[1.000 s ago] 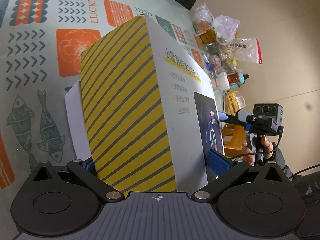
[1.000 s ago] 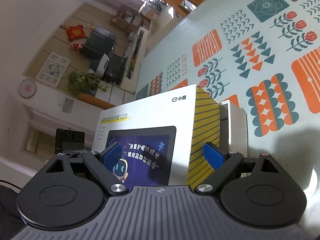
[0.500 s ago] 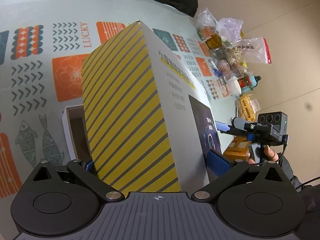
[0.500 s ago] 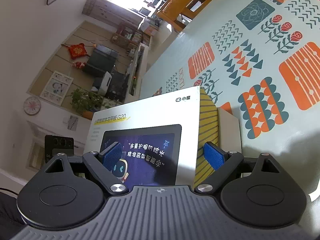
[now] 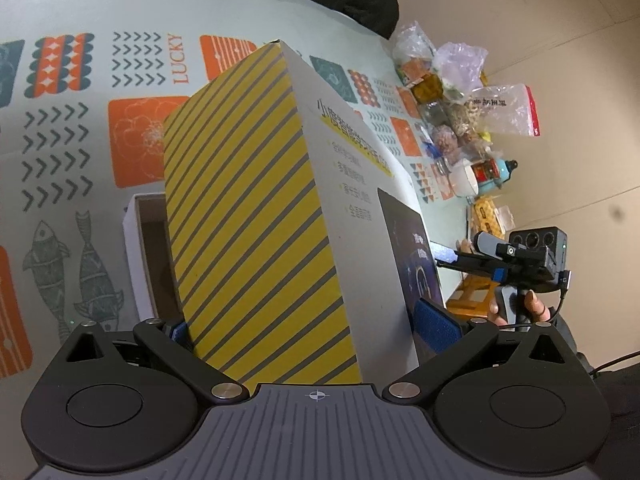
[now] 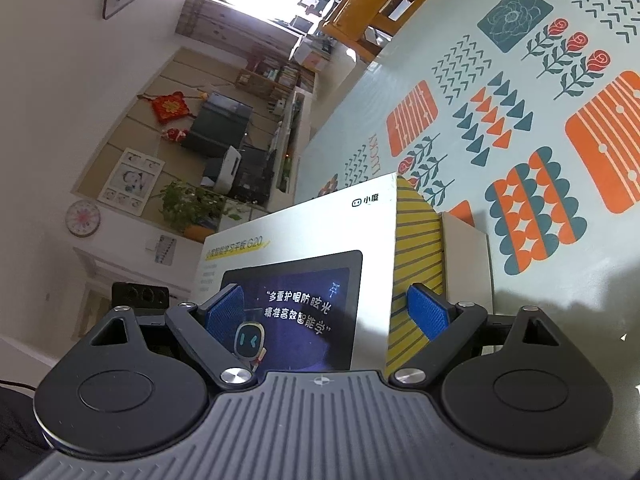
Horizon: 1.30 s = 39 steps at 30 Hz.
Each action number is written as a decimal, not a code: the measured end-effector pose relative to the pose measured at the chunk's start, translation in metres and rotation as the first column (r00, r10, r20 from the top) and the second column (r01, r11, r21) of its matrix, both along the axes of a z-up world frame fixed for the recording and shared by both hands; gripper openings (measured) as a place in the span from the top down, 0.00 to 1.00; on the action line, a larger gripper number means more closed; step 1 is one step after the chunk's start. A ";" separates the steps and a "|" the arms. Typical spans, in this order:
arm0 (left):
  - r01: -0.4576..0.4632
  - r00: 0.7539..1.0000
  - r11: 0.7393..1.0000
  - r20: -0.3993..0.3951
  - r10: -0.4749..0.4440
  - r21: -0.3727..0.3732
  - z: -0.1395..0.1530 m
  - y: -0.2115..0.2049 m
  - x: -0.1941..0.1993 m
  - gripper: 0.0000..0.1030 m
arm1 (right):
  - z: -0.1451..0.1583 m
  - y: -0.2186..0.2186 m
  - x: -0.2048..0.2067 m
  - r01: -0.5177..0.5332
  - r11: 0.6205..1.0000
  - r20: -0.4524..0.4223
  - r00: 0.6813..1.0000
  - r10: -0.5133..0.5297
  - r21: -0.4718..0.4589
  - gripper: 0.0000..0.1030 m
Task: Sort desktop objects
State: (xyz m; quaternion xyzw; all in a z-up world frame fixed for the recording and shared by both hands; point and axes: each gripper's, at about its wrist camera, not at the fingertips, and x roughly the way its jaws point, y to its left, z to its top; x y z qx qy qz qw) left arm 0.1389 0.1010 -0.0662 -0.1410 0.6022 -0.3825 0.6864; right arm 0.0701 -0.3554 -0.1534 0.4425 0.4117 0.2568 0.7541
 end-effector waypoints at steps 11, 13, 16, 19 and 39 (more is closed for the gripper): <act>0.016 0.998 1.000 0.063 -0.015 -0.018 0.004 -0.001 -0.006 0.00 | -0.010 0.006 0.001 -0.032 0.999 -0.034 0.999 0.032 -0.018 0.00; 0.023 0.997 0.999 0.080 -0.020 -0.031 0.004 -0.002 -0.006 0.00 | -0.019 0.005 0.001 -0.022 1.000 -0.067 0.998 0.023 0.012 0.00; 0.031 0.997 0.999 0.068 -0.028 -0.043 -0.001 -0.001 -0.004 0.00 | -0.024 0.001 0.000 -0.002 0.999 -0.060 0.998 0.005 0.047 0.00; 0.038 0.998 0.998 0.049 -0.036 -0.043 -0.005 0.000 0.000 0.00 | -0.027 -0.003 0.000 0.018 0.997 -0.047 0.999 -0.014 0.080 0.00; 0.122 0.992 0.992 -0.012 -0.122 0.014 -0.041 -0.006 0.012 0.00 | -0.034 0.007 0.011 -0.080 0.995 -0.056 0.995 0.083 0.061 0.00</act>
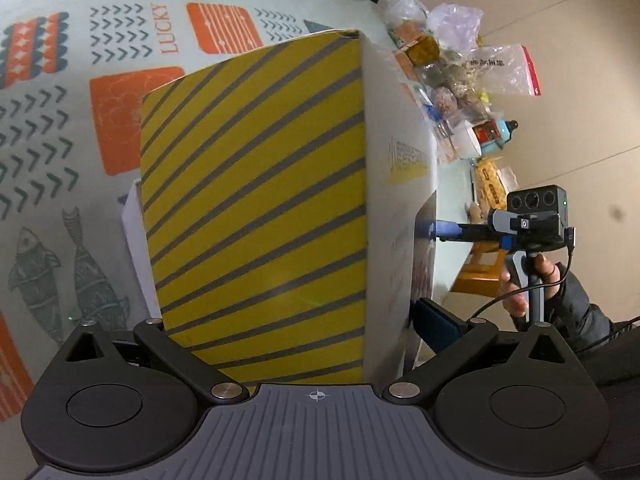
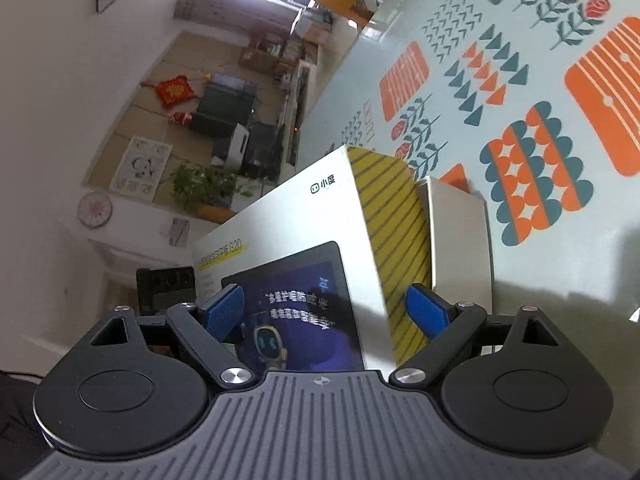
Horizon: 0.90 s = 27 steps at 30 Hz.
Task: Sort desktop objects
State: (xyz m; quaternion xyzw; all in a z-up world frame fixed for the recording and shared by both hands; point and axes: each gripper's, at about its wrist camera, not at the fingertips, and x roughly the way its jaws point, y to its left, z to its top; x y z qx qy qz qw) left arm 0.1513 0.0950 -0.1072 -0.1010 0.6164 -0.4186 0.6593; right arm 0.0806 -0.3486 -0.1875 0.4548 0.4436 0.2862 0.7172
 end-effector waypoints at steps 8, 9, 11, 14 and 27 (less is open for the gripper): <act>0.025 1.000 0.990 -0.008 -0.026 -0.140 0.032 -0.003 -0.001 0.00 | 0.002 -0.003 0.002 0.019 1.000 -0.003 1.000 -0.019 -0.021 0.00; -0.009 0.998 0.969 -0.063 -0.006 -0.246 0.034 0.007 0.004 0.00 | 0.003 -0.004 0.002 0.023 0.999 -0.003 1.000 -0.023 -0.024 0.00; -0.052 0.994 0.925 -0.111 0.011 -0.377 0.040 0.016 0.011 0.01 | 0.007 -0.007 0.001 0.020 1.000 0.006 1.000 -0.020 -0.020 0.00; 0.011 0.997 0.945 -0.074 -0.037 -0.327 0.042 0.006 0.011 0.00 | 0.014 -0.003 0.001 -0.003 1.000 0.031 1.000 0.002 0.023 0.00; 0.063 0.996 0.997 -0.072 -0.060 0.038 -0.010 -0.001 -0.022 0.00 | 0.002 -0.001 0.003 0.014 1.000 -0.010 1.000 -0.014 -0.019 0.00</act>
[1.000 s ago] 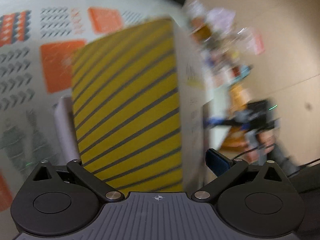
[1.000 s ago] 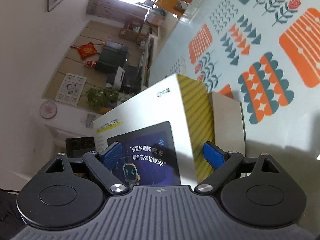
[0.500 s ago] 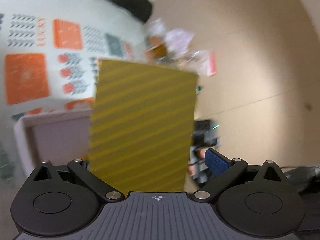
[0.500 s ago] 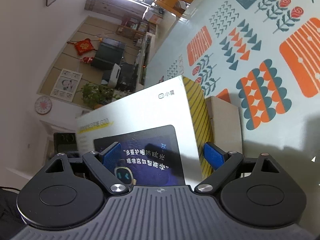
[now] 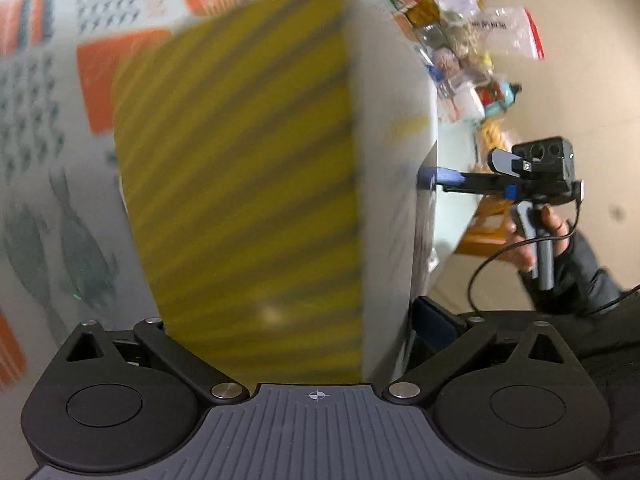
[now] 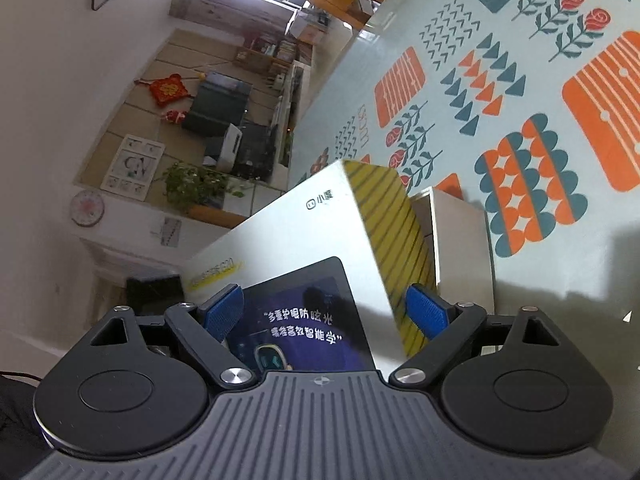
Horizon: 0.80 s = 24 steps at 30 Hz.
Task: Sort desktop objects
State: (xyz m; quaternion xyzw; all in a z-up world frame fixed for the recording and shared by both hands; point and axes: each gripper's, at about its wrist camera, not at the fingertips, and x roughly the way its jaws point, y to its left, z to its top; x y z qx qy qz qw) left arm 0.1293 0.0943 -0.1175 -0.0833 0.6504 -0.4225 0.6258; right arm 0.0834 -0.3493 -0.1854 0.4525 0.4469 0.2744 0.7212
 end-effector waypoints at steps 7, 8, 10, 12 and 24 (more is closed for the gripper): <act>-0.169 0.983 0.985 0.070 0.168 0.016 0.011 0.016 -0.016 0.00 | -0.005 0.001 -0.003 -0.010 1.000 -0.011 1.000 0.011 0.006 0.00; -0.166 0.982 0.986 0.095 0.163 0.030 0.015 0.014 -0.019 0.00 | -0.005 0.001 -0.003 -0.014 1.000 -0.012 1.000 0.014 0.006 0.00; -0.165 0.978 0.986 0.131 0.160 0.029 0.021 0.011 -0.023 0.00 | -0.004 0.001 -0.003 -0.016 1.000 -0.014 1.000 0.016 0.000 0.00; -0.148 0.978 0.989 0.153 0.144 0.016 0.025 0.009 -0.025 0.02 | -0.004 0.000 -0.002 -0.014 1.000 -0.019 1.000 0.014 -0.004 0.00; -0.165 0.974 0.955 0.114 0.198 -0.245 0.040 0.009 -0.022 0.40 | -0.005 -0.012 -0.001 0.022 1.000 -0.021 1.000 -0.022 -0.017 0.00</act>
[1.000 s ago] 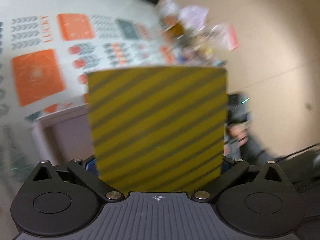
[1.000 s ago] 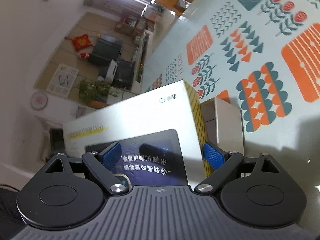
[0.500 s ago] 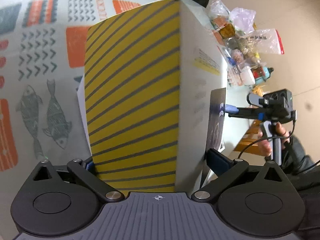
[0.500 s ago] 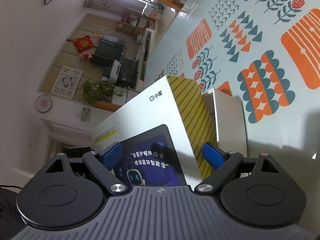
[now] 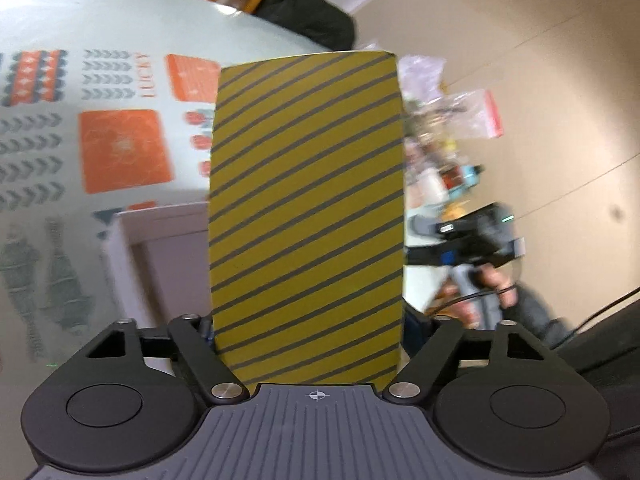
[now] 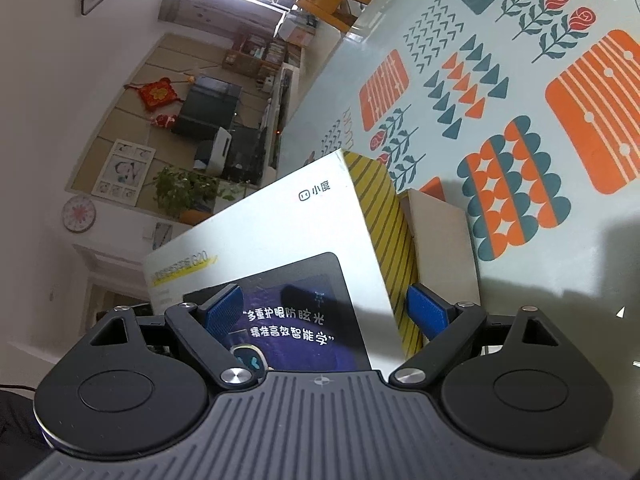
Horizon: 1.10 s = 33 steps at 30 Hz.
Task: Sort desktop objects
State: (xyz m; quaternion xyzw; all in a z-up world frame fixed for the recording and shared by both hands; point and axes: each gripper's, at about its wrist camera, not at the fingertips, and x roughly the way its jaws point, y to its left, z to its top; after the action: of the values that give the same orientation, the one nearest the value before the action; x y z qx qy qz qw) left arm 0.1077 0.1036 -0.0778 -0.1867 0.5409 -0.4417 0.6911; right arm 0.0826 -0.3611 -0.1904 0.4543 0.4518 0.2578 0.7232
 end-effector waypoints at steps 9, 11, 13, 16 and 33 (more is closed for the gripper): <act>-0.187 0.963 0.926 -0.245 0.108 -0.327 -0.024 0.026 0.032 0.42 | 0.006 -0.017 0.001 0.073 0.992 0.030 0.997 -0.077 0.104 0.00; -0.220 0.953 0.894 -0.284 0.110 -0.391 -0.028 0.030 0.038 0.43 | 0.010 -0.019 0.001 0.084 0.990 0.049 0.995 -0.090 0.114 0.00; -0.223 0.949 0.886 -0.299 0.101 -0.406 -0.031 0.030 0.040 0.44 | 0.010 -0.025 0.001 0.107 0.985 0.059 0.992 -0.116 0.137 0.00; -0.228 0.942 0.887 -0.320 0.097 -0.402 -0.038 0.027 0.042 0.43 | -0.003 -0.034 0.002 0.139 0.975 0.012 0.990 -0.143 0.173 0.00; -0.204 0.939 0.959 -0.315 0.135 -0.197 -0.066 0.022 0.058 0.27 | -0.009 -0.004 0.025 0.019 0.998 -0.001 1.000 -0.019 0.061 0.00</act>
State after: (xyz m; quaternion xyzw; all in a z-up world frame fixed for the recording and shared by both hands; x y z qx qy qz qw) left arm 0.1654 0.1256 -0.1434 -0.3750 0.5668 -0.4054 0.6113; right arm 0.1076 -0.3652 -0.1992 0.4807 0.4397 0.2645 0.7111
